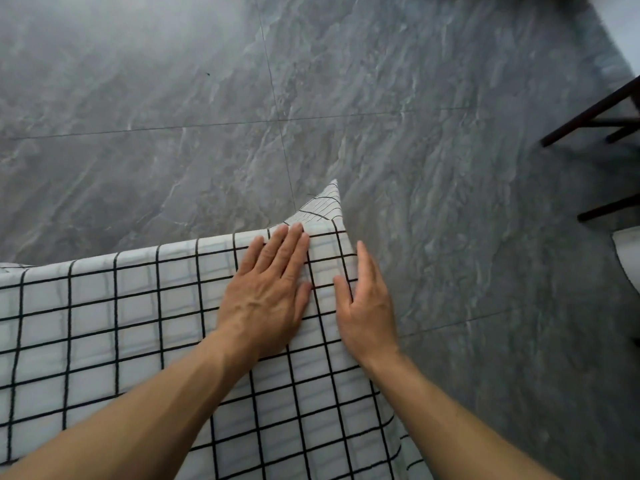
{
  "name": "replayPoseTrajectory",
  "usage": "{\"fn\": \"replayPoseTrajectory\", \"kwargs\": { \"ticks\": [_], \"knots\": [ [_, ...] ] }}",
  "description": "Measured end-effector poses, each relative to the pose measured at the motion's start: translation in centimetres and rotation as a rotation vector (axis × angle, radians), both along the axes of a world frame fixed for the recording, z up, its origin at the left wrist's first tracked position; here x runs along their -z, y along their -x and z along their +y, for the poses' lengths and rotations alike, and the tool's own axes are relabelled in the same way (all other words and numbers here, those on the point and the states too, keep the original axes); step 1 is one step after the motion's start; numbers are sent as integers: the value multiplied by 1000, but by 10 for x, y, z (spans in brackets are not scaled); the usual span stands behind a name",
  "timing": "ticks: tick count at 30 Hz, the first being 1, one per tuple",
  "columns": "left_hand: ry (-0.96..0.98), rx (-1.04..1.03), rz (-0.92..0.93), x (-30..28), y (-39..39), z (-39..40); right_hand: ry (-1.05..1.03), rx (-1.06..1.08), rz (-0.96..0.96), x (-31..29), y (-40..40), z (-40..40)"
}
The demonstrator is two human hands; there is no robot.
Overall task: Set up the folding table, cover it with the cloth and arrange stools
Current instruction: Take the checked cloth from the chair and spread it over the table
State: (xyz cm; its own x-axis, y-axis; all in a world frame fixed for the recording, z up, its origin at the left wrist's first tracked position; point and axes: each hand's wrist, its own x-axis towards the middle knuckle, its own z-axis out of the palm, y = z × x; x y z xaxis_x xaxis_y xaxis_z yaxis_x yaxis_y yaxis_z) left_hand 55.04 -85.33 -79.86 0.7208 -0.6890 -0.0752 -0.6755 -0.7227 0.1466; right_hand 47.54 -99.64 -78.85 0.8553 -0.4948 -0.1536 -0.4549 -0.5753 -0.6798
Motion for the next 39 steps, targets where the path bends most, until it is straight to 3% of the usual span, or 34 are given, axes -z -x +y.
{"fn": "replayPoseTrajectory", "kwargs": {
  "ticks": [8,13,19,23,33,37,39],
  "knots": [
    [0,-4,28,-1,-1,-1,-289,91,102,2,9,-5],
    [27,-13,27,-1,-1,0,-71,127,53,-10,34,6],
    [18,-6,27,-2,0,1,-171,137,43,-10,40,19],
    [18,1,50,-2,1,2,-109,249,67,-16,67,32],
    [46,54,64,-3,-3,5,230,325,165,-2,105,70],
    [164,282,0,-15,32,2,244,326,170,2,106,68],
    [206,458,67,-18,67,-1,243,318,160,1,108,70]
  ]
}}
